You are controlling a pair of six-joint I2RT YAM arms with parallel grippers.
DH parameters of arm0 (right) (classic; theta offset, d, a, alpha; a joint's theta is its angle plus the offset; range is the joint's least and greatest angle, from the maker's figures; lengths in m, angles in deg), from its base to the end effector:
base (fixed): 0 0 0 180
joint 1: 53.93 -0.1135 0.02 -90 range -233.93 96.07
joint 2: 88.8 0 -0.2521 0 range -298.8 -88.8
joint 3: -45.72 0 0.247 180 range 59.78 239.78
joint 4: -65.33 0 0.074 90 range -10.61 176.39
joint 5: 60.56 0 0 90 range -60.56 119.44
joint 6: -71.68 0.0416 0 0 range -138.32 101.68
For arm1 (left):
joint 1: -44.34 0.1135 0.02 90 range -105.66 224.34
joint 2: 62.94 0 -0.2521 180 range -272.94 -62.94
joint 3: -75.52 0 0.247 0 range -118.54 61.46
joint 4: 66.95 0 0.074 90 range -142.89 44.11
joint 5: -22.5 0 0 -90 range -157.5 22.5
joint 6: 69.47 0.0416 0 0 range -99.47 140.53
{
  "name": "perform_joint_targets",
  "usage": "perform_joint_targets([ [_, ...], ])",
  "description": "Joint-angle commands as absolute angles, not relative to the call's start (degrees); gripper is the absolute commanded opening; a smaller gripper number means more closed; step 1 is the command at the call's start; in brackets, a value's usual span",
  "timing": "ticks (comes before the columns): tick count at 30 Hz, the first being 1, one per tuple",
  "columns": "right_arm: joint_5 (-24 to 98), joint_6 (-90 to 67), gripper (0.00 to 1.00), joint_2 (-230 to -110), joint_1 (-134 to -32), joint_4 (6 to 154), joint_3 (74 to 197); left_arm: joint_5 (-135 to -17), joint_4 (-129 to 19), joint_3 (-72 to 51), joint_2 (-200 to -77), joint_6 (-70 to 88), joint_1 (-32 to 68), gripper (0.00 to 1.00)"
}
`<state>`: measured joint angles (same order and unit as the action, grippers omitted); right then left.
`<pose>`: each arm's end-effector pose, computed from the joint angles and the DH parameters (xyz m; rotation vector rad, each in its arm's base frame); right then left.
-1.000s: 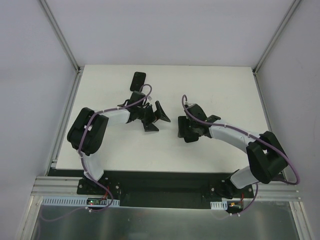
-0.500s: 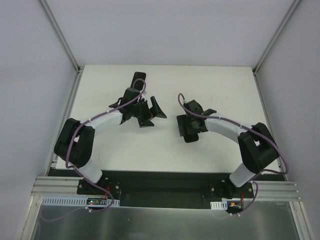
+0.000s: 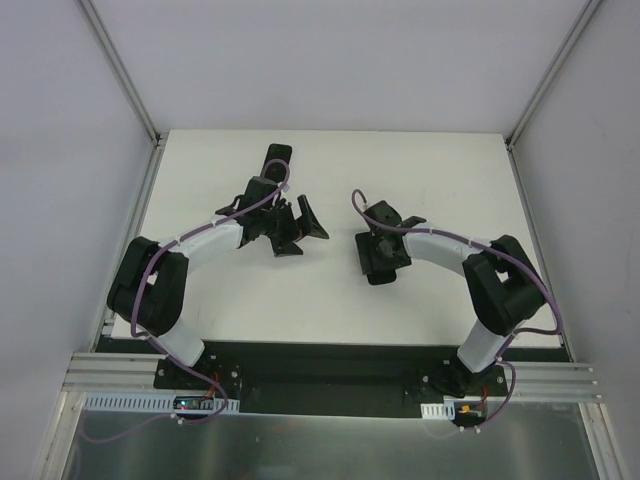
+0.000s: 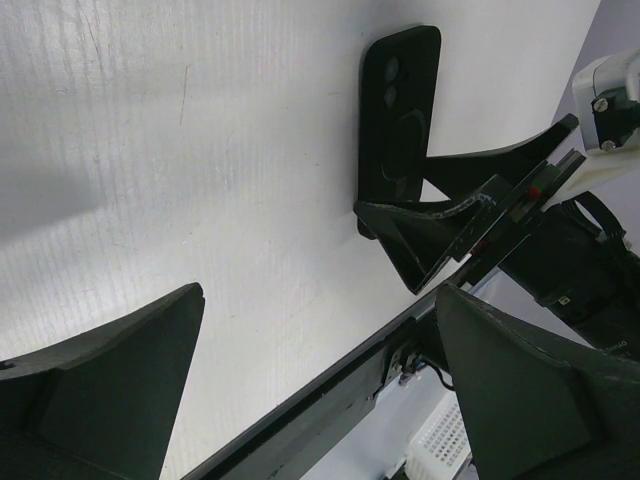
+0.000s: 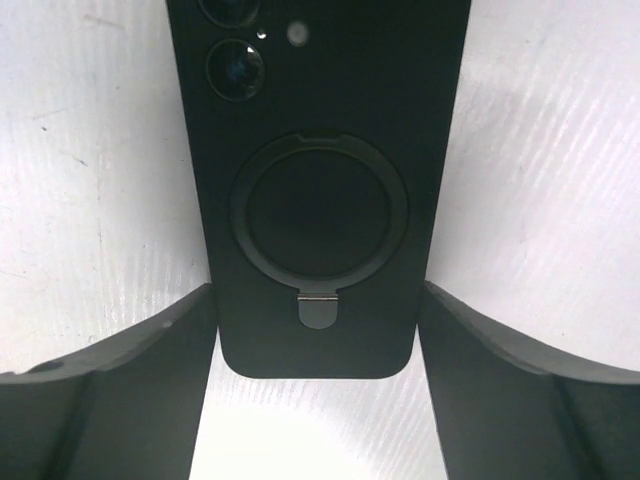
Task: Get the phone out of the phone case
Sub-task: Pick up the phone at the center of the board.
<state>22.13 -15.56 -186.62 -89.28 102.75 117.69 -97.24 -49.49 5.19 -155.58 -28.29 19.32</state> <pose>0.2709 0.1857 0.1526 -0.7075 2.5642 0.0457 0.3037 -0.1645 0.2011 -0.2078 2.4720 -1.2157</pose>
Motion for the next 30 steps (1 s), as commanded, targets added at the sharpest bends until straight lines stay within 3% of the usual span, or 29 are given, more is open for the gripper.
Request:
perform_joint_targets([
  [1,22.4,-13.8,0.65,-187.2,-89.3,101.8,116.2,-97.1,-48.8,4.6,-153.9,-27.0,19.8,0.99],
  [4,22.9,-13.1,0.45,-185.0,-89.3,101.3,115.5,-97.7,-48.6,3.8,-154.6,-27.1,19.8,0.99],
  [6,23.3,-12.5,0.41,-182.9,-89.3,101.4,115.3,-98.4,-48.7,3.5,-155.4,-27.4,19.8,0.99],
  [17,28.9,-9.2,0.34,-171.1,-89.2,99.1,113.0,-102.4,-48.8,0.1,-160.5,-27.4,17.0,0.99],
  [30,36.9,-6.8,0.31,-167.8,-91.0,97.5,112.1,-105.5,-49.6,-8.4,-167.4,-29.0,13.8,0.97],
])
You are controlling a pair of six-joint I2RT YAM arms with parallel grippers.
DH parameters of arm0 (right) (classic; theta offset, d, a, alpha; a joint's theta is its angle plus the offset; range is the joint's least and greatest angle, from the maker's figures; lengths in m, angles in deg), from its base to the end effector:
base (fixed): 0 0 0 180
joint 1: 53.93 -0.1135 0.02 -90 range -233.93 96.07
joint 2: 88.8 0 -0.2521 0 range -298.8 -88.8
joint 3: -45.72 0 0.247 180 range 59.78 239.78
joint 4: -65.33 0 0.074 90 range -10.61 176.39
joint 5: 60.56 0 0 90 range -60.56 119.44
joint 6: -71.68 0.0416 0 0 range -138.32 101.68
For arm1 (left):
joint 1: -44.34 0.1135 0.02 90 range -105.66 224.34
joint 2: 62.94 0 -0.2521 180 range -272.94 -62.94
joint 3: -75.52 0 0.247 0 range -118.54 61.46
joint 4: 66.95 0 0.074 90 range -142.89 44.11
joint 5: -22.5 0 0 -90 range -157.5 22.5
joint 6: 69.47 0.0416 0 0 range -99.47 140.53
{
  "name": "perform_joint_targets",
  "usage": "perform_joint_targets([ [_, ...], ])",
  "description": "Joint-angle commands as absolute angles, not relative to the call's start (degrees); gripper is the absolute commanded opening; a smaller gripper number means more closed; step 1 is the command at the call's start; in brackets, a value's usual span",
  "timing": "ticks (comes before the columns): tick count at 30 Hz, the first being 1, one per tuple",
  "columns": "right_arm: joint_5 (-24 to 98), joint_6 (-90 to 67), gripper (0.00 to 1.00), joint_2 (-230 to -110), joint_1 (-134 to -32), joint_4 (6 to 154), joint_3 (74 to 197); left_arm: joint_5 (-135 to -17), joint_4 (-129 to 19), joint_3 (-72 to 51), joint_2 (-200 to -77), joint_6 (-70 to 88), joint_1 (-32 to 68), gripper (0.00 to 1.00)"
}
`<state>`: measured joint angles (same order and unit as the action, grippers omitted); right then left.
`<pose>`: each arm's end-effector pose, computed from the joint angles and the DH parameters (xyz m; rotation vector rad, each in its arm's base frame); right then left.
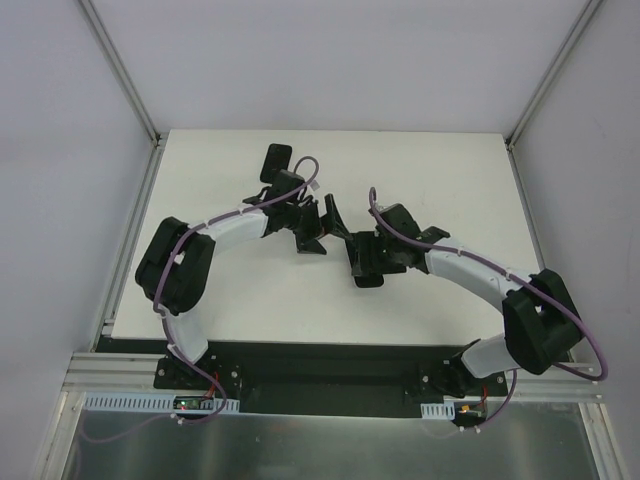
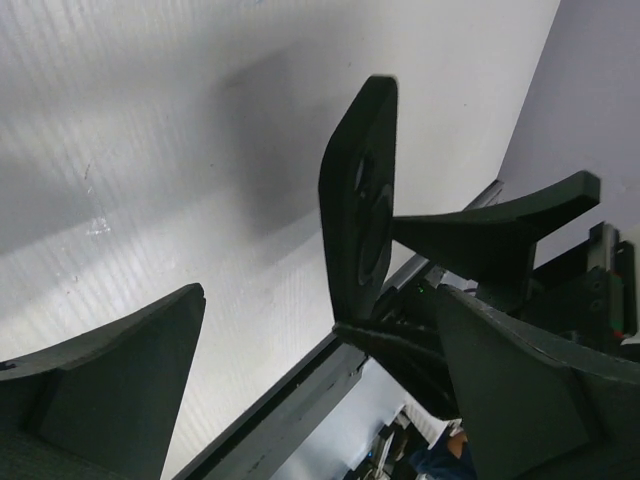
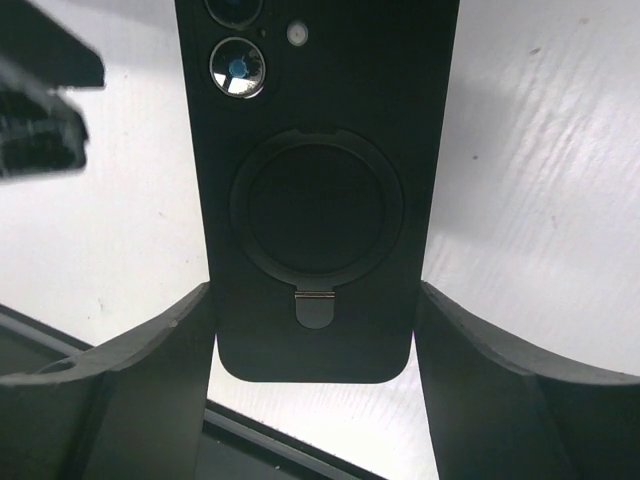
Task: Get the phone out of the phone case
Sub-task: Pick up the phone at the center of the board.
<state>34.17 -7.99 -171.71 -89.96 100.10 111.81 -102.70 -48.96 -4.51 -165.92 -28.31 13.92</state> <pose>0.2382 0.1775 0.2017 -0.5961 2.4500 0.4414 0.3204 -0.2159 0.1921 -0.0432 2.5464 -1.3495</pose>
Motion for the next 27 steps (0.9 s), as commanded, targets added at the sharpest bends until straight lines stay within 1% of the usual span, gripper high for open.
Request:
perform_joint_targets([
  [1,37.2,-6.6,0.30,-166.9,-91.2,97.1,111.7,-105.6,-49.7,-9.0,-168.5,-29.1,13.7,0.96],
  [7,38.5,-6.4,0.31,-164.2,-91.8,97.5,111.5,-107.6,-50.0,-11.7,-171.8,-30.4,13.3,0.86],
  [13,38.5,-5.8,0.31,-163.4,-92.3,97.4,111.0,-108.0,-50.7,-11.9,-172.1,-31.2,12.3,0.80],
  [14,38.6,-5.8,0.31,-163.5,-92.4,97.3,111.0,-108.3,-50.8,-12.1,-172.2,-31.4,12.1,0.77],
  [18,38.1,-5.0,0.31,-164.6,-92.9,96.9,111.4,-108.7,-51.7,-12.4,-171.9,-32.5,10.7,0.70],
  [20,37.5,-4.3,0.31,-165.3,-93.0,97.0,111.6,-108.5,-52.2,-12.1,-171.7,-33.0,9.5,0.64],
  [23,37.3,-3.8,0.31,-166.3,-93.0,97.0,112.2,-108.3,-52.8,-11.3,-171.2,-33.8,8.8,0.49],
  [24,37.3,-3.9,0.31,-166.3,-93.0,97.0,112.4,-108.1,-52.8,-11.0,-170.9,-34.2,8.8,0.39],
  [26,37.4,-3.8,0.39,-166.5,-93.0,97.1,112.8,-107.4,-52.8,-10.4,-170.3,-34.3,8.9,0.14],
  [27,37.3,-4.0,0.45,-166.4,-93.1,97.4,112.9,-107.1,-52.7,-10.3,-169.9,-34.4,9.0,0.00],
])
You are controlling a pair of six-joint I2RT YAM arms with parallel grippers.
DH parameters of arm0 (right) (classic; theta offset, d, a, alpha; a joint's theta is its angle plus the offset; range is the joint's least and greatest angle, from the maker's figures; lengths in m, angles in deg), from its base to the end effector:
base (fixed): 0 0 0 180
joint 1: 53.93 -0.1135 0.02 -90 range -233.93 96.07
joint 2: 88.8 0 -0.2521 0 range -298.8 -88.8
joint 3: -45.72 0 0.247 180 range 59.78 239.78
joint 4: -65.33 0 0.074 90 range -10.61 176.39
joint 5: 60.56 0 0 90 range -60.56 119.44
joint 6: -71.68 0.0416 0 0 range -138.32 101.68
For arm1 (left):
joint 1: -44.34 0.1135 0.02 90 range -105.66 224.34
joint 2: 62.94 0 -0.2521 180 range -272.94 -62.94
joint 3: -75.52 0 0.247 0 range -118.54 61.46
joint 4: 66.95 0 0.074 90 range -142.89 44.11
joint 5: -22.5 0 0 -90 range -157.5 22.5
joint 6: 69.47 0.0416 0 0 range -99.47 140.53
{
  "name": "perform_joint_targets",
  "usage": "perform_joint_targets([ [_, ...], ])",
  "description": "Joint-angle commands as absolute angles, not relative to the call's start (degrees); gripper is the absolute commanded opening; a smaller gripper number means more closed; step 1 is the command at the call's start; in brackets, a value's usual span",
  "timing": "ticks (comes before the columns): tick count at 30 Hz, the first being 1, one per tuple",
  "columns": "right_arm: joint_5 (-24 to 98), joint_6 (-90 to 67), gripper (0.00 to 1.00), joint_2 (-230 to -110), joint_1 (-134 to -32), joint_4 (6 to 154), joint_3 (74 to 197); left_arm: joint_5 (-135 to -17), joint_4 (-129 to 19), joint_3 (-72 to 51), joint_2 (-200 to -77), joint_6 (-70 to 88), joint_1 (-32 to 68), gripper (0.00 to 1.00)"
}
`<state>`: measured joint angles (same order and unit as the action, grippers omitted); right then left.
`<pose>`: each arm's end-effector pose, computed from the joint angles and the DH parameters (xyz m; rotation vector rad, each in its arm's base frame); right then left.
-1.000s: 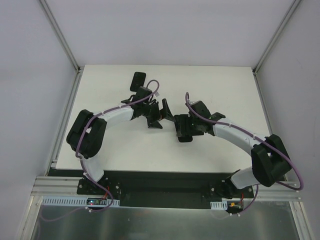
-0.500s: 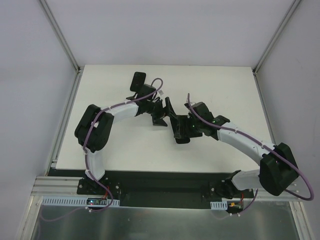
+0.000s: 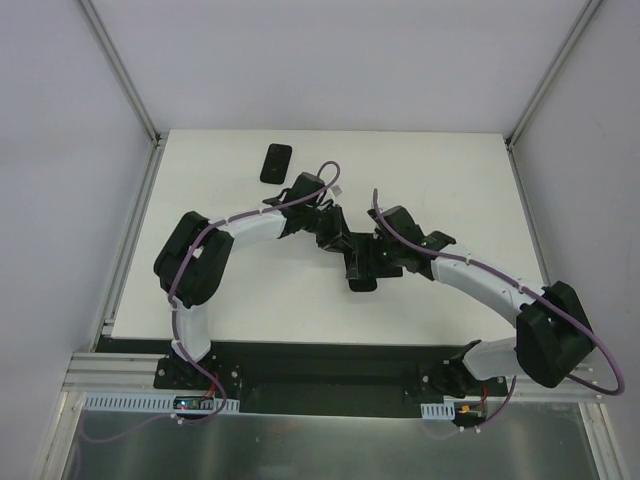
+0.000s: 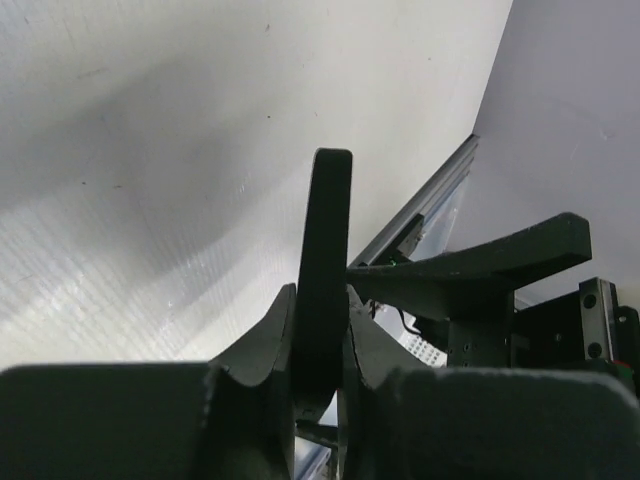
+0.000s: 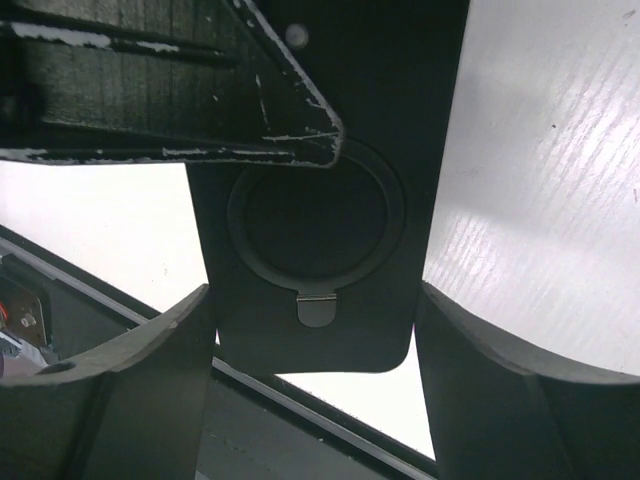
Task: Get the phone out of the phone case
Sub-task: Pick up the phone at the center of the board, then adjust the phone.
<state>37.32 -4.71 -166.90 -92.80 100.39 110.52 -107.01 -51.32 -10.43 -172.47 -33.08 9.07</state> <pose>0.2183 0.1833 0.2173 -0.6076 2.4137 0.5720 0.3218 -0.2600 0.1852 0.0228 2.5882 -1.5023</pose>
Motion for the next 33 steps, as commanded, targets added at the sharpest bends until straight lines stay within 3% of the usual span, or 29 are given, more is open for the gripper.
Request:
perform_joint_targets([
  [1,37.0,-4.2,0.56,-166.2,-93.1,97.6,113.0,-107.1,-52.7,-10.3,-169.6,-34.5,9.0,0.00],
  [3,36.7,-4.4,0.68,-165.2,-93.1,98.3,113.0,-107.1,-52.8,-10.3,-168.9,-34.3,9.2,0.00],
  [4,36.3,-4.5,0.80,-164.7,-93.0,98.6,113.0,-107.0,-52.7,-10.3,-168.7,-34.2,9.3,0.00],
  [8,34.0,-5.0,0.93,-161.5,-93.1,100.6,112.9,-106.7,-52.8,-9.1,-166.8,-34.7,10.7,0.00],
  [16,15.3,-9.7,0.97,-156.2,-101.7,109.4,118.2,-100.2,-48.8,-7.4,-162.3,-37.7,13.2,0.00],
  [26,-4.8,-16.0,0.98,-172.6,-116.9,115.9,130.5,-99.1,-45.3,-8.4,-162.3,-39.6,13.2,0.00],
  [33,-8.3,-17.5,0.85,-180.7,-119.1,114.1,132.2,-98.3,-44.1,-8.1,-160.5,-39.7,13.2,0.00],
])
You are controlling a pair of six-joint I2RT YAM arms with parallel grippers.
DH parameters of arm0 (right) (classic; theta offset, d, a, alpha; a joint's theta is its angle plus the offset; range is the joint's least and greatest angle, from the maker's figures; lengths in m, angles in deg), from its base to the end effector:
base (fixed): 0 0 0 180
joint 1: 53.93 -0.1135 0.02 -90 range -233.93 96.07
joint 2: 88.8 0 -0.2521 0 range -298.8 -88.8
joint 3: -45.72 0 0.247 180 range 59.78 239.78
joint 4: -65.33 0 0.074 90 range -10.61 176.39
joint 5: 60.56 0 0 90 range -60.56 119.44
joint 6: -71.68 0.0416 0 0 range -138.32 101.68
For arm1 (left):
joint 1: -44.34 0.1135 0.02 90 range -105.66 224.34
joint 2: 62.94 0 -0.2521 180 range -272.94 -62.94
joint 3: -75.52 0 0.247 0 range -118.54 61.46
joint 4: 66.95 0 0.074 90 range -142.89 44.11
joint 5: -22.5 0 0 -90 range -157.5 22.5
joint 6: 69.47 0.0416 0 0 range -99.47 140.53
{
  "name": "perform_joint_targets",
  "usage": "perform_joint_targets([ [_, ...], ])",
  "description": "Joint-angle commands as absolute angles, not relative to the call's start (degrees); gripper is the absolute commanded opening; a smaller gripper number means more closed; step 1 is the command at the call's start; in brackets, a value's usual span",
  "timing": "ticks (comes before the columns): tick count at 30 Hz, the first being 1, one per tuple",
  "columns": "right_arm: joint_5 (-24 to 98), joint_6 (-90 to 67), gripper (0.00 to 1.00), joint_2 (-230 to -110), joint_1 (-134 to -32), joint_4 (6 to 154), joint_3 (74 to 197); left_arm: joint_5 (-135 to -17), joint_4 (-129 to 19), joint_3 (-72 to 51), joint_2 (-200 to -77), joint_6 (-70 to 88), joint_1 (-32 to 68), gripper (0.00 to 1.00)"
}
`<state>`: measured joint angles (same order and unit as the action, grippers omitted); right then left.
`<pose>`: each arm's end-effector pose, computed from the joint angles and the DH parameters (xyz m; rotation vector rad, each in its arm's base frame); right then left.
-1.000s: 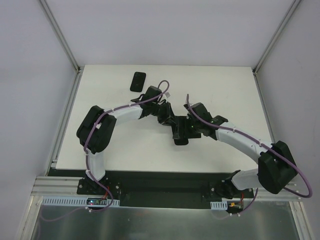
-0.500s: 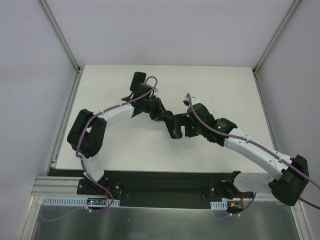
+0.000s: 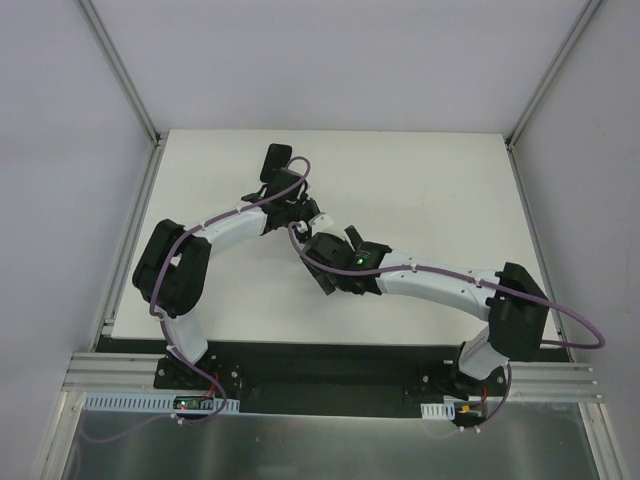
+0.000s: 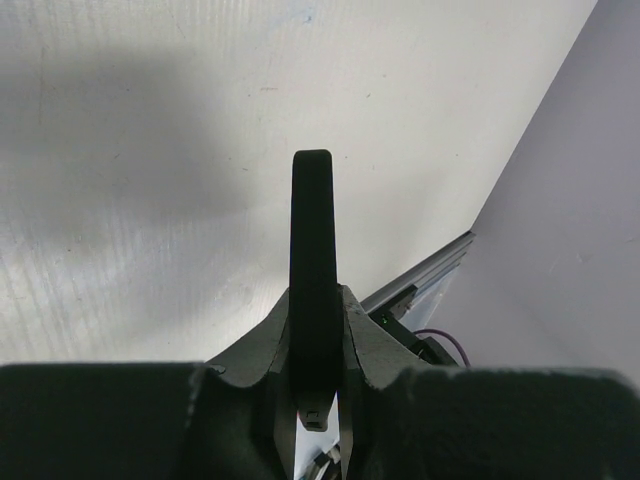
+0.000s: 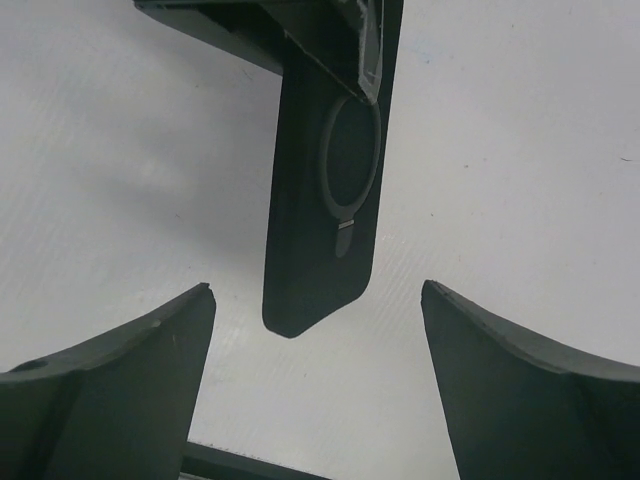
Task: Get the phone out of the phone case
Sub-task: Adjust the phone.
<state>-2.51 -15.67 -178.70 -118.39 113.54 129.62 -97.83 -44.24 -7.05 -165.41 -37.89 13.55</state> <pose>0.1618 0.2875 0.2511 -1.0094 2.1046 -0.1397 0.3222 -0.2164 0.2012 -0.3206 2.5992 -1.3033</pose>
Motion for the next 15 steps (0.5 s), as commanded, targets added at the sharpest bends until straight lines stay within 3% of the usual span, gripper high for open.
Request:
perform_joint_targets([
  [1,-8.9,-17.5,0.82,-181.3,-119.1,114.0,132.4,-98.4,-44.2,-8.1,-160.3,-39.8,13.2,0.00],
  [5,-11.0,-17.2,0.62,-184.2,-119.5,113.4,133.1,-98.6,-43.8,-8.1,-159.8,-39.9,13.2,0.00],
  [6,-11.1,-17.1,0.52,-184.8,-119.6,113.2,133.2,-98.8,-43.7,-8.1,-159.8,-39.8,13.2,0.00],
  [11,-12.7,-16.7,0.28,-185.8,-119.6,113.1,133.4,-98.9,-43.7,-7.9,-159.4,-39.6,13.2,0.00],
  [15,-14.9,-15.8,0.01,-186.2,-119.7,114.5,134.0,-99.1,-43.7,-7.9,-159.0,-39.6,13.2,0.00],
])
